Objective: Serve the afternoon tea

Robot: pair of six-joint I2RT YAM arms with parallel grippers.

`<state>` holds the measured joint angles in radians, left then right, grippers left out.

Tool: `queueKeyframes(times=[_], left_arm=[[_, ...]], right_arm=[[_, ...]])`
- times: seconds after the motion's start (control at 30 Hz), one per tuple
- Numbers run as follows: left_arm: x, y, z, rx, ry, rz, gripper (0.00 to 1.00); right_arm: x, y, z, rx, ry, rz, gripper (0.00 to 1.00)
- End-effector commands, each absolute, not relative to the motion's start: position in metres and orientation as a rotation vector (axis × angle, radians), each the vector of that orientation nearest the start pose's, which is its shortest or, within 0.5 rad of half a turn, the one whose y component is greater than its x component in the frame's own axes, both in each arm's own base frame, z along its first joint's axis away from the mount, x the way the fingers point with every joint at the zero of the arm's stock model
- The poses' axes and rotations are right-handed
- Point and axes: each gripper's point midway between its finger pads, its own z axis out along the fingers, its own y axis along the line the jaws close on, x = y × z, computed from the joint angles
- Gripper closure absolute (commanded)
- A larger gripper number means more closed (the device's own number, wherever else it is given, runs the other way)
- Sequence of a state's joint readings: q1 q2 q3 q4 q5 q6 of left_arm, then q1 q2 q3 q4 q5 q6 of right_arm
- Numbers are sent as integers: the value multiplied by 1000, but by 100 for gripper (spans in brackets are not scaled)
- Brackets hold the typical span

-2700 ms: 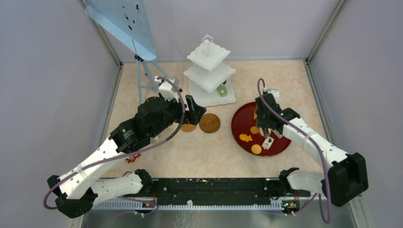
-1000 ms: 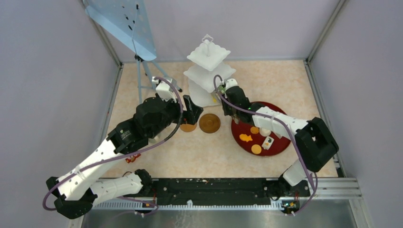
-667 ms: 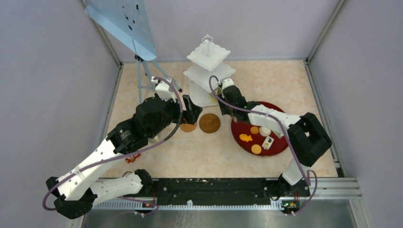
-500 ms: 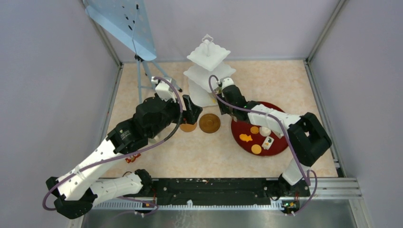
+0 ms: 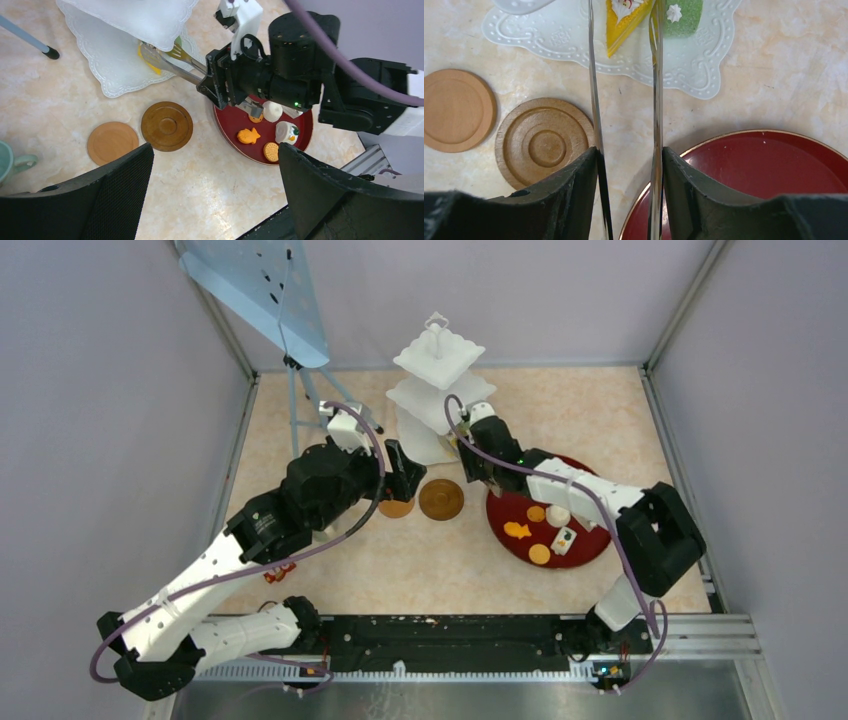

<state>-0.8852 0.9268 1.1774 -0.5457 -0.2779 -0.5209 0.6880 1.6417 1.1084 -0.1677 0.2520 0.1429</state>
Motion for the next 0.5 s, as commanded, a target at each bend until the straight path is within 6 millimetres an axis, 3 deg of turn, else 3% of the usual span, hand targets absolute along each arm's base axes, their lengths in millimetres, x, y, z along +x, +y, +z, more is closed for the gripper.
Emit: queueKeyframes(times=[0.0,0.2,0.47], left_arm=[[222,-227,359,146,1846,-749,1],[220,-226,359,144,1844,-760,1],[218,-225,358,145,1844,-765,1]], right_arm=[[354,257,165,-392,2129,269,52],[337,233,168,-304,2157,237,58],[318,191,147,-160,2247,156,68]])
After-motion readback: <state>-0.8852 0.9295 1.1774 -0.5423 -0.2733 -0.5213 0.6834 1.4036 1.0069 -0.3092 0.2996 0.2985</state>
